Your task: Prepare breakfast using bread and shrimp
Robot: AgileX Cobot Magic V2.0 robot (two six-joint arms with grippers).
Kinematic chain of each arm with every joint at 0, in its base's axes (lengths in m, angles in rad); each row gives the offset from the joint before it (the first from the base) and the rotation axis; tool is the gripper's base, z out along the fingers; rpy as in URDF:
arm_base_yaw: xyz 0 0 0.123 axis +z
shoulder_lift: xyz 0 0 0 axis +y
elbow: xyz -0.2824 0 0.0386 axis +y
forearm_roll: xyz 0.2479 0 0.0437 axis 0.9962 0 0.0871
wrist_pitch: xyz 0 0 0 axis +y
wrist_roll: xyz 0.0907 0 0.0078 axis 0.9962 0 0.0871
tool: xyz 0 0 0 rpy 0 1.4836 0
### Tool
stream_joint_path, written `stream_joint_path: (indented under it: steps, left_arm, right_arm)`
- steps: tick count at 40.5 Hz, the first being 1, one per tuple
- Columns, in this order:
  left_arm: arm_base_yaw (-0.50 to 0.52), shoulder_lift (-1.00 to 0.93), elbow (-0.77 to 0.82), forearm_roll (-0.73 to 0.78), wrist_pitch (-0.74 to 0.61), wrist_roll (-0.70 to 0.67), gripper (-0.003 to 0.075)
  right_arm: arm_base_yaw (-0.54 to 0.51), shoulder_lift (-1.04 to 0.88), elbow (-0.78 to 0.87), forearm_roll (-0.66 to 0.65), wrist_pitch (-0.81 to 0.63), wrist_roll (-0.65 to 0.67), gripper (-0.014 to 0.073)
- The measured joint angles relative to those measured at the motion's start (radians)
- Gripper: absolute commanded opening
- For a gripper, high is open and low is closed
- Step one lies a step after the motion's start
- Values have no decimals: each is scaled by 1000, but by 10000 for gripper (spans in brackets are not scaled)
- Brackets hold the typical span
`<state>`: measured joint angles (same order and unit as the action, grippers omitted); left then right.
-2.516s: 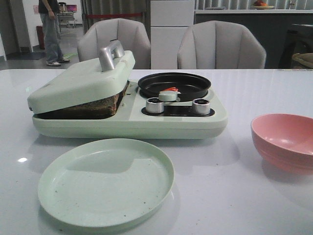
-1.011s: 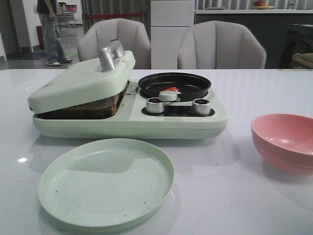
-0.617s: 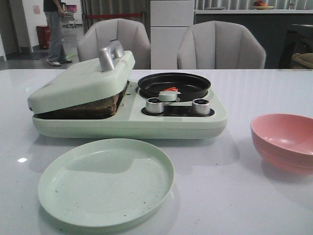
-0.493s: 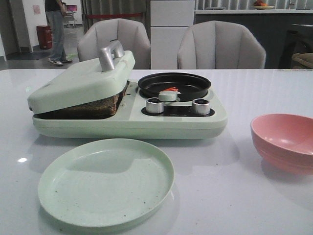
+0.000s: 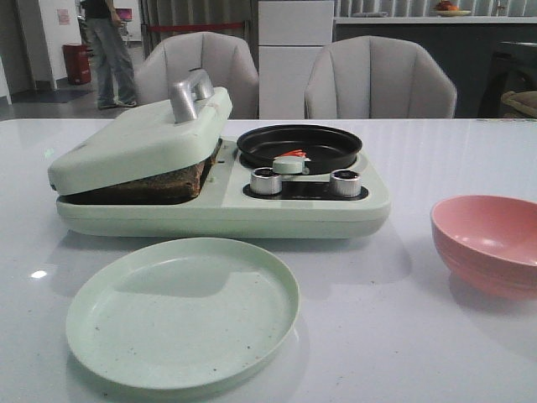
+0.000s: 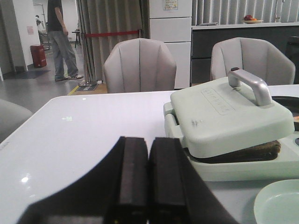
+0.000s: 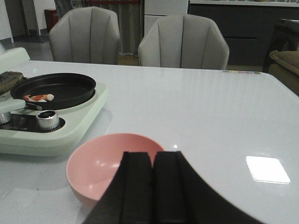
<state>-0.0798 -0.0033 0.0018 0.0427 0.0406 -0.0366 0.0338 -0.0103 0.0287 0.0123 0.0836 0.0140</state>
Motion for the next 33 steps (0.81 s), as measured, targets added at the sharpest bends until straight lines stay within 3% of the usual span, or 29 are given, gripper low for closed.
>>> stream_joint_path:
  steps: [33]
  left_arm:
    - [0,0,0,0,0,0,101]
  right_arm:
    - [0,0,0,15,-3,0,34]
